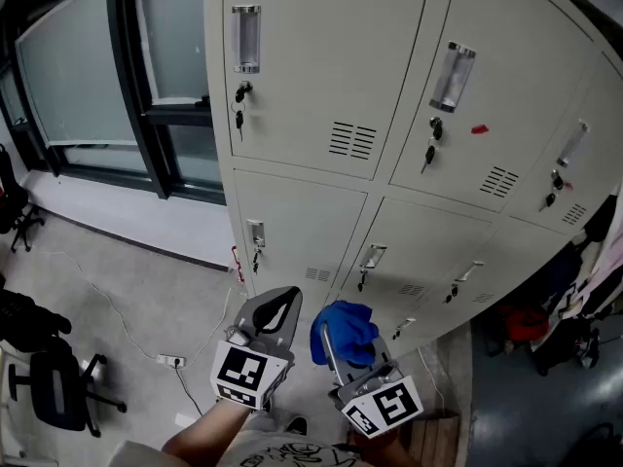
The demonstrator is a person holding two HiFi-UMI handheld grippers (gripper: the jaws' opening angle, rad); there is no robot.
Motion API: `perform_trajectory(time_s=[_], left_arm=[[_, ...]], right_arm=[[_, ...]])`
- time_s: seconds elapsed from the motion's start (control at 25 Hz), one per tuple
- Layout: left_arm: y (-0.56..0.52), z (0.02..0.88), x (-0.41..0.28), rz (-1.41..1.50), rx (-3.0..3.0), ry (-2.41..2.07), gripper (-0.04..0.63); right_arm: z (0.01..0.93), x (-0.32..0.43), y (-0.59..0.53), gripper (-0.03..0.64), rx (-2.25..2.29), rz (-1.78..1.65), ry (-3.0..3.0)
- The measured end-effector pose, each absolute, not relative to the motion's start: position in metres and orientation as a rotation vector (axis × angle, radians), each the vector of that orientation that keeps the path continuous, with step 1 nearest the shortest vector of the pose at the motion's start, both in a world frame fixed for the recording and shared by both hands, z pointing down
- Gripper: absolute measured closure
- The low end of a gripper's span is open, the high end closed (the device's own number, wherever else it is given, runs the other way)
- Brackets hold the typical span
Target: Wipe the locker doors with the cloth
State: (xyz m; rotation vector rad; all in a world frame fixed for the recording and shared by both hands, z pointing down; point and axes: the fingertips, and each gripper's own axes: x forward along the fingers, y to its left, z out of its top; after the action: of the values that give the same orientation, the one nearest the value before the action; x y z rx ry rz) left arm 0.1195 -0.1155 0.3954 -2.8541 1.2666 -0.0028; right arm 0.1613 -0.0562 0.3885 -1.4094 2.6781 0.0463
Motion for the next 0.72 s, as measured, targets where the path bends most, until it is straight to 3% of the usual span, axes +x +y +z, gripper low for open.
perform_trajectory(time_s=[0.44,0.72], left_arm=[[-0.186,0.363,0.067,0.000,-2.822,1.175,0.592],[-0.233,0.297,0.033,0.043,-2.723,1.130,0.592]], right_arm=[[0.374,0.106,-0.137,0.584,-1.461,0.083,2.645],[0.294,0.092,-0.183,0.584,-1.509,0.419,2.621]])
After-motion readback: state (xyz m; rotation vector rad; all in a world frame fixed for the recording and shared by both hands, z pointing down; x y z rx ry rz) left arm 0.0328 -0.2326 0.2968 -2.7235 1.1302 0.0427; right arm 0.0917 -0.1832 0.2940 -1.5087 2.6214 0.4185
